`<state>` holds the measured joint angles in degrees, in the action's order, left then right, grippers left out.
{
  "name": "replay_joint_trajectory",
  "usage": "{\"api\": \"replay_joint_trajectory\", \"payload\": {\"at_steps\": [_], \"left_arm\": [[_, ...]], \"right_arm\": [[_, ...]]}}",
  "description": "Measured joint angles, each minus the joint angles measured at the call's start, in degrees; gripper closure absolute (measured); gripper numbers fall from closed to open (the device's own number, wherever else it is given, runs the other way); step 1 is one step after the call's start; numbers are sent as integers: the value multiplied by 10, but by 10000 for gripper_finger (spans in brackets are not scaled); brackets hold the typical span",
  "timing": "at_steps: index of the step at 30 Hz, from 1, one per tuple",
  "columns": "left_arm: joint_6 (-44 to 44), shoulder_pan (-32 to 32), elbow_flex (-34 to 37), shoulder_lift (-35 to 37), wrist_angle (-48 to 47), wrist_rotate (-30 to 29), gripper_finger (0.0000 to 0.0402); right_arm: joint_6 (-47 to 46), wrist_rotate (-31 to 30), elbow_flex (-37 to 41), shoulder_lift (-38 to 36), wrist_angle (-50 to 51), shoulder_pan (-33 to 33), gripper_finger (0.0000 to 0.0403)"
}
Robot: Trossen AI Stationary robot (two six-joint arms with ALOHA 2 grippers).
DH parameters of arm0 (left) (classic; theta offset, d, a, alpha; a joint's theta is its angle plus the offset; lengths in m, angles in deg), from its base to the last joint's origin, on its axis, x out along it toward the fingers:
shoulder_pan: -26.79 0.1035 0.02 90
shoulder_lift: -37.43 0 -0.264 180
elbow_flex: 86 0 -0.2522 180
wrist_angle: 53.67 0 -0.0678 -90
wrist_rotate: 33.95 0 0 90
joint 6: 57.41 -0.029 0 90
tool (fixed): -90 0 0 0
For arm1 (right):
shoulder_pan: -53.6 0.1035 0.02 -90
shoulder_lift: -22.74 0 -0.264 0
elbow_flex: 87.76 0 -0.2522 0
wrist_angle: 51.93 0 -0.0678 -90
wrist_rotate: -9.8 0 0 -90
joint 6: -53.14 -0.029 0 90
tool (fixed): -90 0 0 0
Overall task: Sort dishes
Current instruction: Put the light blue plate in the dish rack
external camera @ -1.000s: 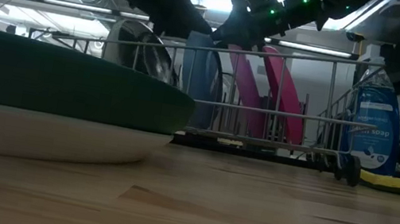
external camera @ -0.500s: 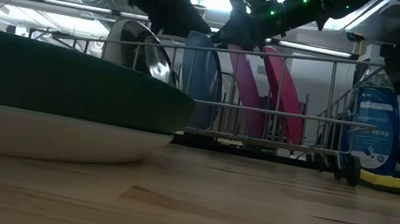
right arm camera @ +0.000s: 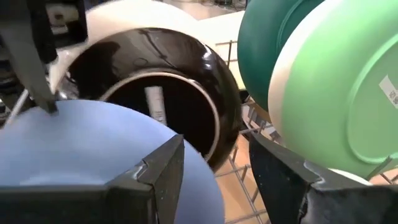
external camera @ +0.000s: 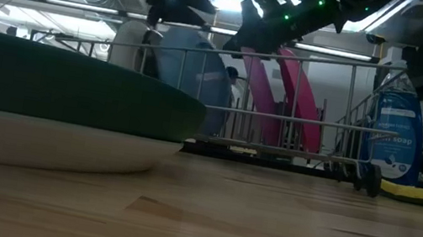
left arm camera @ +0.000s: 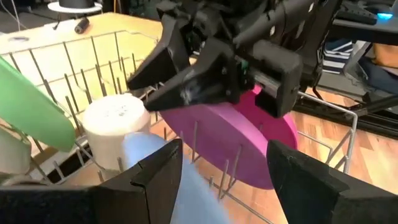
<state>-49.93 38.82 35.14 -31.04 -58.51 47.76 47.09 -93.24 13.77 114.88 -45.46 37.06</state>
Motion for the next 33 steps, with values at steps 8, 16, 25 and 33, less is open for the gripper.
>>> {"api": "replay_joint_trajectory", "payload": {"at_steps": [8,16,25,33], "left_arm": [[-4,1,1,-5,4,-30,180],[-4,0,1,44,-17,-31,180],[-80,-26,1,162,-264,7,180],[-93,-80,1,175,-409,-8,180]], "right_arm": [[3,1,-1,0,-18,0,217],[5,5,-1,-1,-16,0,217],[5,129,-2,-2,-9,0,217],[5,111,-2,-2,2,0,217]]}}
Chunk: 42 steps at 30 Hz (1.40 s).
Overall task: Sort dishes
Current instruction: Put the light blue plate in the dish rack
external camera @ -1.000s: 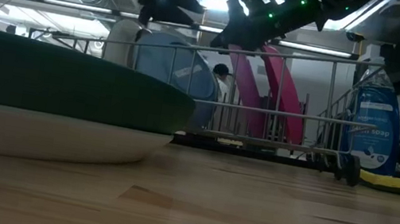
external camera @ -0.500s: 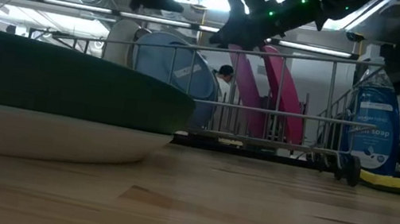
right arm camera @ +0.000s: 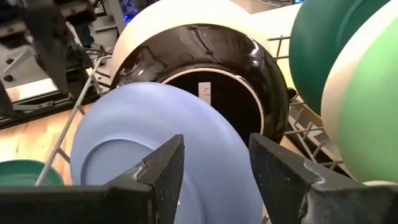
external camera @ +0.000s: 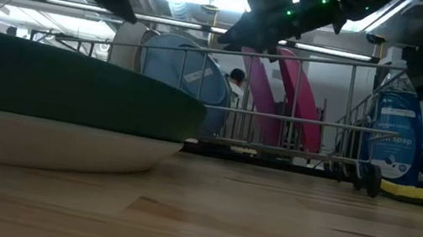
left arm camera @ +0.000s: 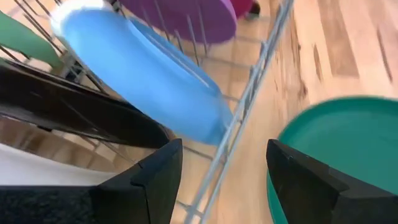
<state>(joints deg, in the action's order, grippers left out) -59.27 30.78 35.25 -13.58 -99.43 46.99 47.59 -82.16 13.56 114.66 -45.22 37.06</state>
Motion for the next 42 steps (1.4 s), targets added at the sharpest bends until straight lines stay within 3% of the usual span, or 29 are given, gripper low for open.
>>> {"api": "replay_joint_trajectory", "payload": {"at_steps": [5,10,25,34,42], "left_arm": [[13,-17,0,-32,0,-5,180],[115,-11,0,-72,-1,-6,184],[242,31,0,-87,16,4,297],[273,37,0,-89,53,-4,323],[314,37,0,-135,94,-2,335]], "right_arm": [[-1,0,0,0,0,0,217],[-1,0,0,0,1,0,217],[-2,0,0,0,10,0,217],[-2,0,0,0,10,0,217],[-2,0,0,0,11,1,217]]}}
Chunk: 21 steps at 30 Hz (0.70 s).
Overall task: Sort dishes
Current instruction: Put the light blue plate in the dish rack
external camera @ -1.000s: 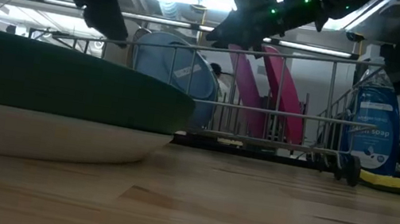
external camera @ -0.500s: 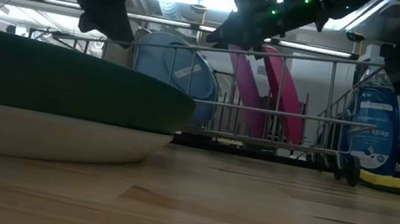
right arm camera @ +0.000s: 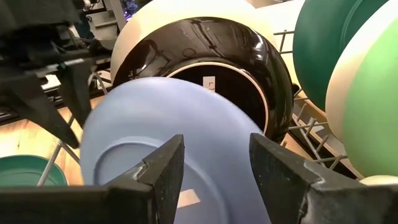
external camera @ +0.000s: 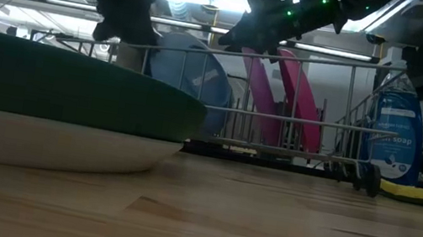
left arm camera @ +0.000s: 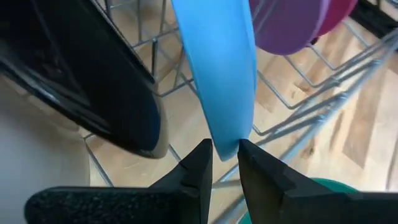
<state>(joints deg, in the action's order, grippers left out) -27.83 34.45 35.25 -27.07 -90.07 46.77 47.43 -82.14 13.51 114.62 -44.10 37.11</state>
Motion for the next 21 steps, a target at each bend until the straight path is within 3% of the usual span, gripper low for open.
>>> {"api": "replay_joint_trajectory", "payload": {"at_steps": [12,21], "left_arm": [[68,0,0,-40,66,3,341],[55,-1,0,-39,111,2,341]], "right_arm": [[0,-1,0,0,1,0,217],[0,-63,0,0,12,-1,217]]}}
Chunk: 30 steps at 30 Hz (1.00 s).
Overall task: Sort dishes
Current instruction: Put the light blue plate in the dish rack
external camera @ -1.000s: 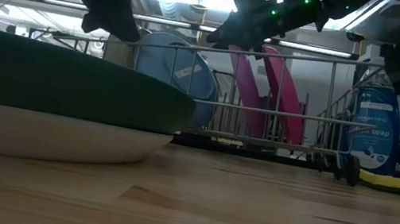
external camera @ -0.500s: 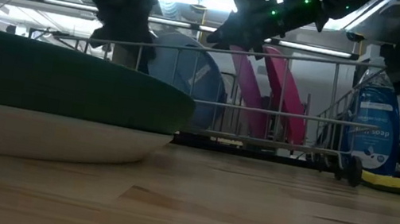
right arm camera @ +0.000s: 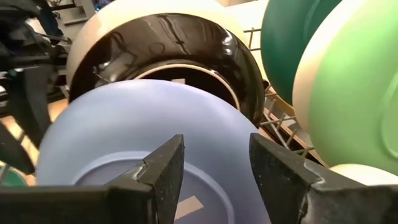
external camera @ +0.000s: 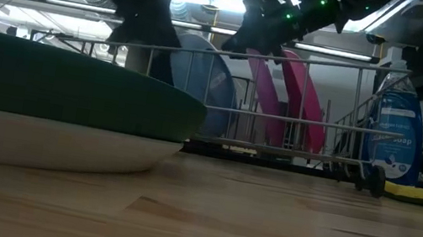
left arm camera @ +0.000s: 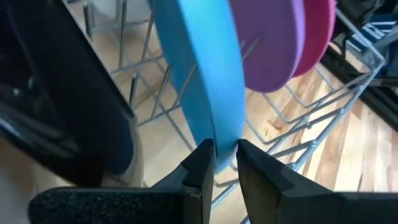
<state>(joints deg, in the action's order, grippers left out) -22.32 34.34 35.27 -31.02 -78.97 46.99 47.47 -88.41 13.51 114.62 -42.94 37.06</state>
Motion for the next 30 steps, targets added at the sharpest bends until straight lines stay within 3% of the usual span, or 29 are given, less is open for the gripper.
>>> {"api": "replay_joint_trajectory", "payload": {"at_steps": [11,18,30], "left_arm": [[-2,0,0,1,75,-10,341],[-34,0,0,1,73,-17,337],[-130,0,0,1,78,-24,242]], "right_arm": [[0,2,0,0,4,0,217],[-1,2,0,0,4,0,217],[-1,3,0,0,4,0,217]]}}
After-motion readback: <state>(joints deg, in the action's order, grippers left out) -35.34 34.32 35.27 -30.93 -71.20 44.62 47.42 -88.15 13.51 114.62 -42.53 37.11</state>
